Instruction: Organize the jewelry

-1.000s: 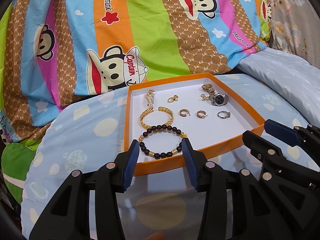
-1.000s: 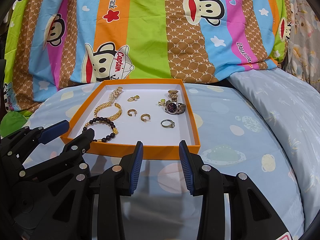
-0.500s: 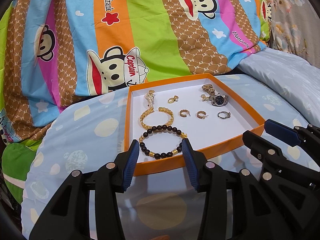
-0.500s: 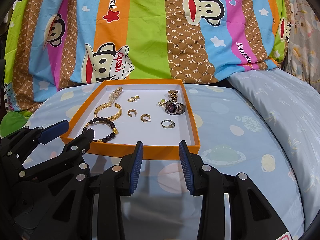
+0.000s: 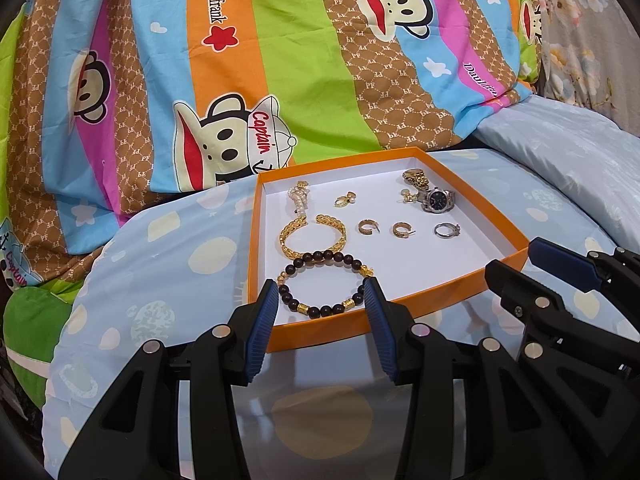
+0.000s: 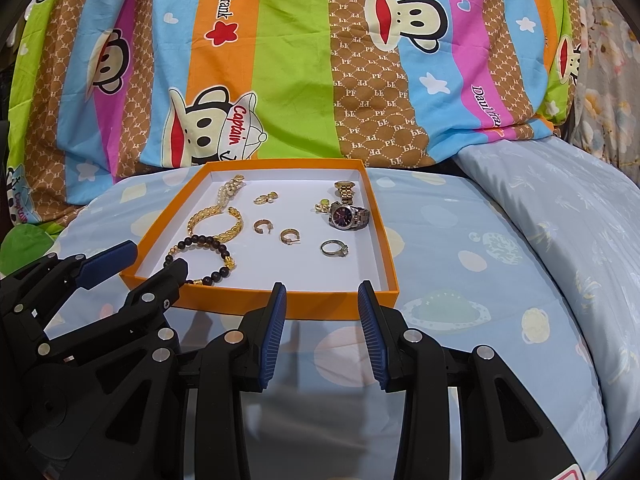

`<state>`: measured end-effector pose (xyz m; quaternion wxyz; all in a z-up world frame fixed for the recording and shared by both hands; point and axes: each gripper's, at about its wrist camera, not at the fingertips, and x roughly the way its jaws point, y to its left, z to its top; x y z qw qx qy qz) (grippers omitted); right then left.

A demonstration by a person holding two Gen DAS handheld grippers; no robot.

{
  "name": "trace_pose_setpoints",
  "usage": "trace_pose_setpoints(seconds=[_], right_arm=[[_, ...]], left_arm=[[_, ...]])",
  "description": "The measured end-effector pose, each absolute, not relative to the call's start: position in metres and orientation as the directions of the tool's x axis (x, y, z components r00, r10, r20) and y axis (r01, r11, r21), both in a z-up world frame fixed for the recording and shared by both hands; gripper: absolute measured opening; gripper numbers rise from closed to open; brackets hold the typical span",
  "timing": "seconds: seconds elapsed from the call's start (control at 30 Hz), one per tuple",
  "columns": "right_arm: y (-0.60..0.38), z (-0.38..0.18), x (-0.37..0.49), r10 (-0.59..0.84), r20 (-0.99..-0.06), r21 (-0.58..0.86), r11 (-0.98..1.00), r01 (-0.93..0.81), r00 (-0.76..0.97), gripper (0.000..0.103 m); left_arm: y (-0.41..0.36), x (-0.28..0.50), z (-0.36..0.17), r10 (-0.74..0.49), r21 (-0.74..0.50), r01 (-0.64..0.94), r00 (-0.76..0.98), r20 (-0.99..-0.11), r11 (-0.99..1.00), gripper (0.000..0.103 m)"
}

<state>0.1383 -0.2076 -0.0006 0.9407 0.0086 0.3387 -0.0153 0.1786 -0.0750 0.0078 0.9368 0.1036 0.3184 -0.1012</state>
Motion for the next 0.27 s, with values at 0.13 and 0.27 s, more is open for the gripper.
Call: trace_pose_setpoints(seconds=[0.13, 0.27], right_arm=[[-0.2073, -0.0006, 0.1381, -0.024, -0.637, 0.004, 0.999, 0.035, 0.77, 0.037], [-0.2071, -0.0005, 0.1381, -0.024, -0.637, 0.003, 0.999, 0.034, 0.77, 0.037]], left_arm=[[-0.0765, 0.1786, 0.0069, -0.116, 0.137, 0.252, 0.777, -0.619, 0.958, 0.043], [-0.078, 0.1781, 0.0056, -0.109, 0.142, 0.246, 0.779, -0.618, 0.959, 0.043]])
